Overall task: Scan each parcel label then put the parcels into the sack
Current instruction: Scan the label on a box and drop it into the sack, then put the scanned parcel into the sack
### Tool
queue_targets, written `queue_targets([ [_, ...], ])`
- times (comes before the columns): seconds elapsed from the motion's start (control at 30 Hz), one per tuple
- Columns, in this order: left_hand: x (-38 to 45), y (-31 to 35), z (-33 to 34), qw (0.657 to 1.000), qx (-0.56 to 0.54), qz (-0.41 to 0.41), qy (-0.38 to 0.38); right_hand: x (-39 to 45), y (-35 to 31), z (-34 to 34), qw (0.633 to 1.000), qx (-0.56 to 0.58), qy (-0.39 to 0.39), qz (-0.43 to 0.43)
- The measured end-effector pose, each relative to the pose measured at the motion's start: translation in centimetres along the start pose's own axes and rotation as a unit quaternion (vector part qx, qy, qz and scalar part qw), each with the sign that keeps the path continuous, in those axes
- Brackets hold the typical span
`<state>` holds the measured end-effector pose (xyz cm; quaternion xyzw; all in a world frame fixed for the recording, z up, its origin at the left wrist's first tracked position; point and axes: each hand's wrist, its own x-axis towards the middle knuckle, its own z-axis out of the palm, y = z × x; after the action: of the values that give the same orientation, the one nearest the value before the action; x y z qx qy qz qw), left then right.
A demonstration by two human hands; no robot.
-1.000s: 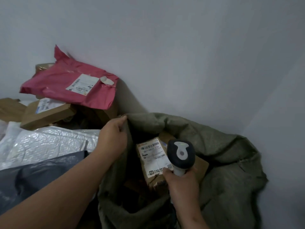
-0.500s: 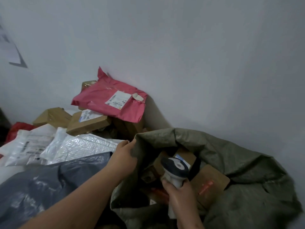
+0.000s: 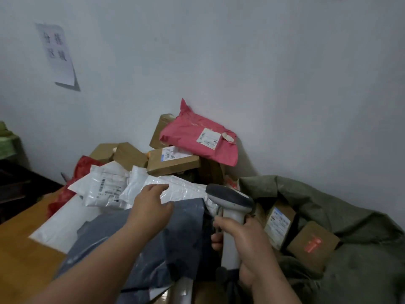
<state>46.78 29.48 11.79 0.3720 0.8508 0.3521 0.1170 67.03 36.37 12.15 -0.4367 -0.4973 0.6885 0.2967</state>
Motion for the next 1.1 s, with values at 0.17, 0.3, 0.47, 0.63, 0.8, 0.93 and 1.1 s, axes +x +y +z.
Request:
queue_targets([
  [0.17,-0.5,-5.0,-6.6,0.999,-0.019,-0.041,0.006,-1.1,0.0,7.5,0.998,0.045,0.021,-0.028],
  [0.3,0.2,-6.8,-9.5,0.996,-0.065,-0.056,0.007,-0.9,-1.3,11.2,0.995,0.049,0.049,-0.068],
  [0.47,3.3,-6.0,-10.3,0.985,-0.153,-0.075,-0.003,2.4,-4.6,13.0,0.982,0.102,0.120,-0.103],
  [0.63,8.8,-3.5,-8.3,0.960,-0.247,-0.126,-0.029,7.8,-6.0,12.0,0.966,0.153,0.175,-0.118],
  [0.8,14.8,-0.7,-3.9,0.919,-0.352,-0.165,-0.062,12.9,-4.6,10.5,0.977,0.147,0.150,-0.039],
  [0.93,19.5,2.0,-1.1,0.853,-0.474,-0.214,-0.050,16.4,-4.0,9.4,0.980,0.159,0.119,-0.026],
  [1.1,22.5,4.5,2.9,0.763,-0.586,-0.268,-0.035,19.3,-3.0,8.8,0.977,0.174,0.116,-0.026],
])
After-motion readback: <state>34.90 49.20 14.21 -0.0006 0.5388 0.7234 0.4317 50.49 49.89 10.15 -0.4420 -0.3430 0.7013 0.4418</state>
